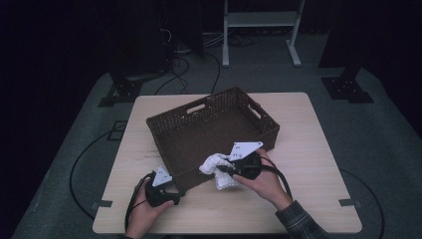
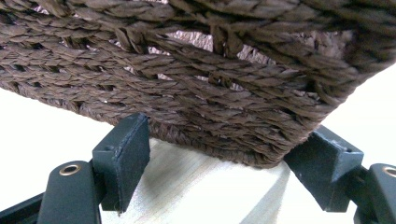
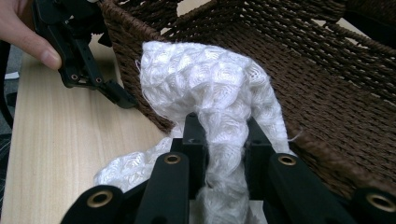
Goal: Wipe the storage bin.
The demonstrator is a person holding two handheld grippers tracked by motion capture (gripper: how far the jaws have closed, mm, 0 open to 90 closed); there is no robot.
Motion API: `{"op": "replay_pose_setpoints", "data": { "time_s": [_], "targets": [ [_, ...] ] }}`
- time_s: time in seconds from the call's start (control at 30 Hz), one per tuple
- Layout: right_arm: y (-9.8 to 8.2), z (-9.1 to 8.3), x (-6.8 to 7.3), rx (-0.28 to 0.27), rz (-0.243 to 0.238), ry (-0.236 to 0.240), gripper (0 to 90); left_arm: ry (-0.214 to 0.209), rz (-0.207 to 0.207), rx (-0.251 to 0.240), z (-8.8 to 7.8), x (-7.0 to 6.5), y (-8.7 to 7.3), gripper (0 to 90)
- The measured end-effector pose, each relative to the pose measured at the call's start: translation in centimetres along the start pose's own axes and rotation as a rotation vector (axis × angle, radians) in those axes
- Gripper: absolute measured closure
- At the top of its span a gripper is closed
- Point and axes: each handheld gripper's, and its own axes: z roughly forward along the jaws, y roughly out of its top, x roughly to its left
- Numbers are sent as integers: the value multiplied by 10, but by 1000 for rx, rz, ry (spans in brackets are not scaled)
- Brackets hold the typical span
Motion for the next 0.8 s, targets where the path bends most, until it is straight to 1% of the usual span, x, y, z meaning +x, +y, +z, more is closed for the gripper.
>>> {"op": "replay_pose_setpoints", "data": {
  "time_s": [0.13, 0.27, 0.4, 0.47, 0.5, 0.63, 0.67, 0.7, 0.8],
  "targets": [
    [-1, 3, 0, 7, 1, 8, 757, 0, -1, 0, 0, 0, 0, 237],
    [-4, 7, -1, 12, 13, 19, 759, 0, -3, -3, 0, 0, 0, 237],
    [-9, 18, 1, 42, 8, 28, 759, 0, -3, -3, 0, 0, 0, 237],
    [-10, 20, 1, 47, 10, 31, 759, 0, -3, -3, 0, 0, 0, 237],
    [-13, 25, 1, 56, 11, 36, 759, 0, -3, -3, 0, 0, 0, 238],
    [-17, 34, 2, 78, 13, 47, 759, 0, -3, -5, 0, 0, 0, 238],
    [-17, 34, 2, 78, 13, 47, 759, 0, -3, -5, 0, 0, 0, 238],
    [-20, 39, 3, 91, 16, 53, 759, 0, -3, -5, 0, 0, 0, 238],
    [-22, 47, 5, 110, 11, 62, 759, 0, -3, -5, 0, 0, 0, 238]
  ]
}}
